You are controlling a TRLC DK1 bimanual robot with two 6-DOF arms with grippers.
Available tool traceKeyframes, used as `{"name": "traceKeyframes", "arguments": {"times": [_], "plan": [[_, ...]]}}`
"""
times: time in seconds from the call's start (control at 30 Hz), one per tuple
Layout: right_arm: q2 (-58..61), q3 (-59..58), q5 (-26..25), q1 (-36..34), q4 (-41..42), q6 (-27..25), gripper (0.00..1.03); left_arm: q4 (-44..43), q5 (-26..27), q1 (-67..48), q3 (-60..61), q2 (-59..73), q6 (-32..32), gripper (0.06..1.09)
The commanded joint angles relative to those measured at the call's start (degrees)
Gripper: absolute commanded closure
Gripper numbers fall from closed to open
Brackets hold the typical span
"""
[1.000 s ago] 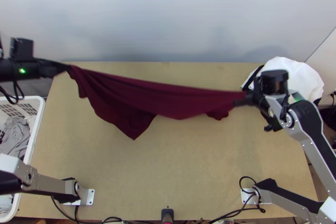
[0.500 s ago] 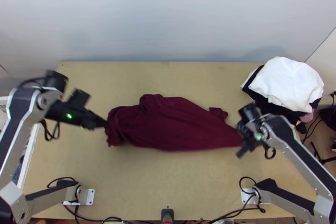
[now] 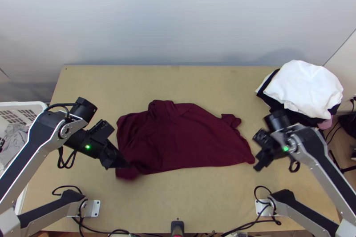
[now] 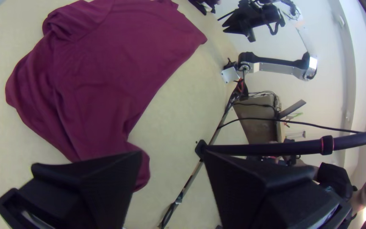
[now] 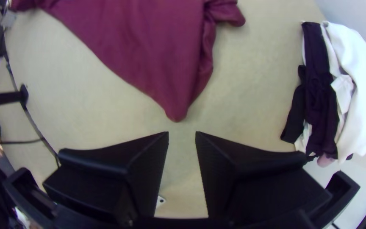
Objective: Fold the t-shirt
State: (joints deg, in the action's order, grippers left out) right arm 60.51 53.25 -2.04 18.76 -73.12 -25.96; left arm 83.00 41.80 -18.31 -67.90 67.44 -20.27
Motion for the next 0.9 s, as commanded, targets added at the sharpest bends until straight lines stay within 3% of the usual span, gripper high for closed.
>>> {"name": "traceKeyframes", "arguments": {"times": [0.0, 0.07, 0.1, 0.2, 0.37, 0.47, 0.87], "plan": [[2.0, 8.4, 11.5, -11.3, 3.2, 7.1, 0.46, -1.0, 0.2, -0.8, 0.2, -1.1, 1.9, 0.1], [3.6, 8.3, 11.6, -9.4, 3.9, 7.1, 0.22, -0.9, 0.0, -0.1, 0.2, -1.7, 1.8, 0.1], [4.7, 8.5, 11.6, -8.0, 4.0, 7.2, 0.17, -0.9, -0.1, 0.8, 0.1, -2.0, 1.6, 0.1], [8.5, 10.6, 11.6, -6.0, 8.3, 12.3, 0.17, -0.7, -0.4, 5.4, -0.7, -2.3, 1.2, 0.1], [17.8, 14.5, 11.6, 0.1, 12.9, 13.9, 0.12, -1.5, -7.1, 6.6, 0.2, -2.3, 1.2, 0.1], [26.1, 19.5, 11.5, 2.9, 15.2, 14.2, 0.12, -1.8, -7.7, 7.1, 0.3, -2.5, 1.7, 0.1], [58.8, 54.8, 11.5, 8.0, 17.2, 14.4, 0.16, -1.8, -8.6, 7.2, 0.8, -4.9, 5.2, 0.1]]}}
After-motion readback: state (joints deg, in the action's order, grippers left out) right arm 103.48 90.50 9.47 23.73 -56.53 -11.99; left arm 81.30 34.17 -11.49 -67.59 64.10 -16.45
